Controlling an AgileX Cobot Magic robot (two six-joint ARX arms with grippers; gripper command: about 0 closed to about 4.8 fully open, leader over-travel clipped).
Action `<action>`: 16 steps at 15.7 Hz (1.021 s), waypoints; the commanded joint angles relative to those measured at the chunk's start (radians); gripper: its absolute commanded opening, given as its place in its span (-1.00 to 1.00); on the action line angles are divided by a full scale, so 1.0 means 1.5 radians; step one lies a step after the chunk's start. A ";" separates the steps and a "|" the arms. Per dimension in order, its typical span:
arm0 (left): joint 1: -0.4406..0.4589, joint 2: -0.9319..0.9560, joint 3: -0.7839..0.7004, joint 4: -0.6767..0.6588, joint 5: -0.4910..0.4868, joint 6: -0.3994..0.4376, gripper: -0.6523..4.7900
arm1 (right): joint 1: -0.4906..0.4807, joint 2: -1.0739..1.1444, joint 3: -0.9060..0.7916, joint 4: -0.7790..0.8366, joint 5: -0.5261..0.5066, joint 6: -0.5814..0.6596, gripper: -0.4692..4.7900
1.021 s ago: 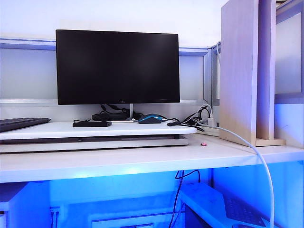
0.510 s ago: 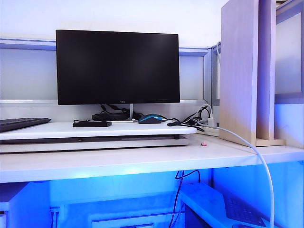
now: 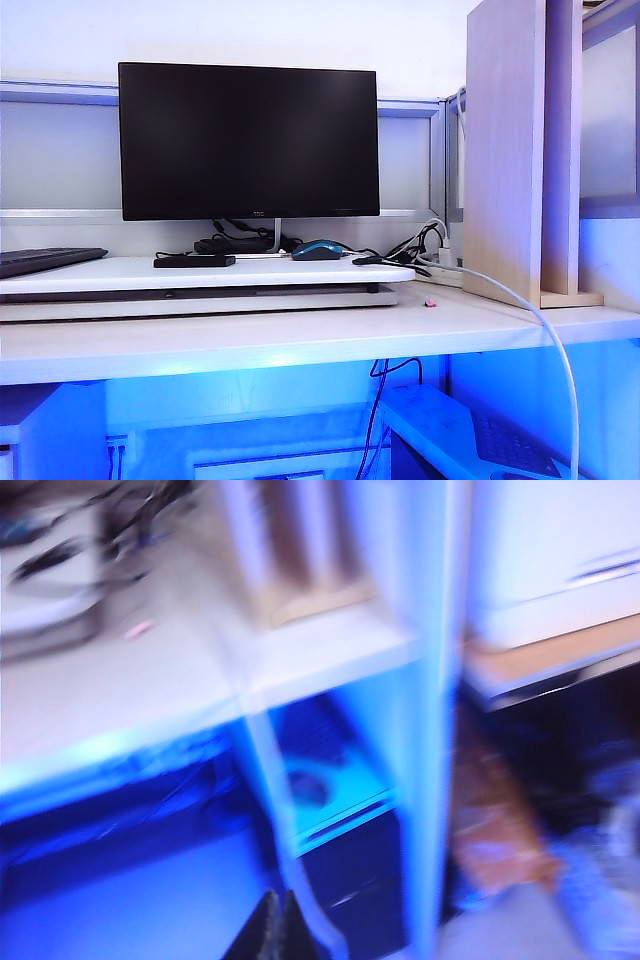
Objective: Unplug the data cable of the portable hard drive.
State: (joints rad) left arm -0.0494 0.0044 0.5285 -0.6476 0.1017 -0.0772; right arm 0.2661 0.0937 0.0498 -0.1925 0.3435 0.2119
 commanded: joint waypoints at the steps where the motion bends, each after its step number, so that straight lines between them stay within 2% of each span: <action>1: 0.000 0.000 0.001 0.011 0.028 0.013 -0.78 | -0.071 0.013 -0.025 0.012 -0.073 -0.001 -0.84; 3: 0.000 0.000 0.001 0.011 0.028 0.013 -0.78 | -0.142 0.013 -0.025 0.011 -0.100 -0.001 -0.84; 4: 0.000 0.000 0.001 0.011 0.028 0.014 -0.78 | -0.250 0.013 -0.025 0.011 -0.228 0.001 -0.85; 5: 0.000 0.000 -0.001 0.012 0.035 0.014 -0.78 | -0.301 0.012 -0.025 0.004 -0.281 0.016 -0.85; 6: 0.001 0.000 -0.008 0.018 0.017 0.009 -0.78 | -0.251 0.012 -0.025 0.004 -0.281 -0.001 -0.85; 9: 0.001 0.000 -0.010 0.019 0.017 0.011 -0.78 | -0.205 0.012 -0.026 0.004 -0.278 -0.006 -0.85; 14: 0.000 0.025 -0.034 0.039 0.000 0.008 -0.78 | -0.181 0.012 -0.026 0.006 -0.288 -0.007 -0.85; 15: 0.000 0.039 -0.037 0.039 -0.001 -0.019 -0.78 | -0.181 0.012 -0.026 0.007 -0.288 -0.007 -0.85; 16: 0.001 0.045 -0.051 0.051 -0.010 -0.069 -0.78 | -0.182 0.012 -0.026 0.007 -0.287 -0.007 -0.85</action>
State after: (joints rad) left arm -0.0494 0.0711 0.4686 -0.6132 0.1032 -0.0933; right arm -0.0044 0.1123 0.0128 -0.1837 -0.0830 0.2039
